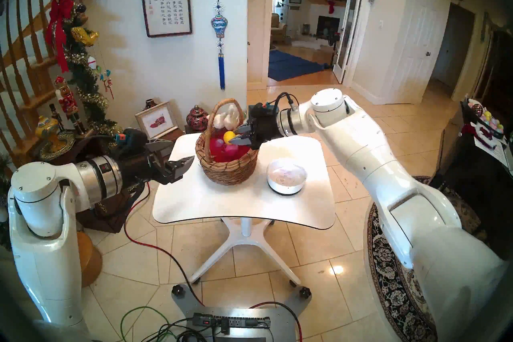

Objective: Put easter egg into basket

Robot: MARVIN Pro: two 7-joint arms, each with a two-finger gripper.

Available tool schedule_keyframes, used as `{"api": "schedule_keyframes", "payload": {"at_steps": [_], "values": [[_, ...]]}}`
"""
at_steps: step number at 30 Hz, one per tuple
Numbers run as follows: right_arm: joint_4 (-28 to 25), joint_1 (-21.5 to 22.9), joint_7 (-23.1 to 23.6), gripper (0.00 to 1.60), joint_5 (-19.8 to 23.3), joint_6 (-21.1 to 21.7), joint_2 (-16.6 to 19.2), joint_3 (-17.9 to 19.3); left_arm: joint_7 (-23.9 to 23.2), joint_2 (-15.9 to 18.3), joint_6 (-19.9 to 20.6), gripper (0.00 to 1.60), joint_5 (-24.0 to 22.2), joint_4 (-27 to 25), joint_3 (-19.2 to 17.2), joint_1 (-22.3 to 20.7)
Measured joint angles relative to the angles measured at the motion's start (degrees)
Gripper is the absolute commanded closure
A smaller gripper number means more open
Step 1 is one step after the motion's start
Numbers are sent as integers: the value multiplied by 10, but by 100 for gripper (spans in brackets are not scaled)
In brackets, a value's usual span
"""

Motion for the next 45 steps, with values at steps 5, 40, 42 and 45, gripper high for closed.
{"api": "schedule_keyframes", "payload": {"at_steps": [5,40,42,45], "values": [[18,7,9,100,1,-12,-12,-3,0,0,0,0,0,0,0,0],[18,10,-39,50,-36,10,-27,-3,0,0,0,0,0,0,0,0],[16,9,-40,36,-36,11,-26,-2,0,0,0,0,0,0,0,0],[12,6,-41,15,-34,14,-23,0,0,0,0,0,0,0,0,0]]}}
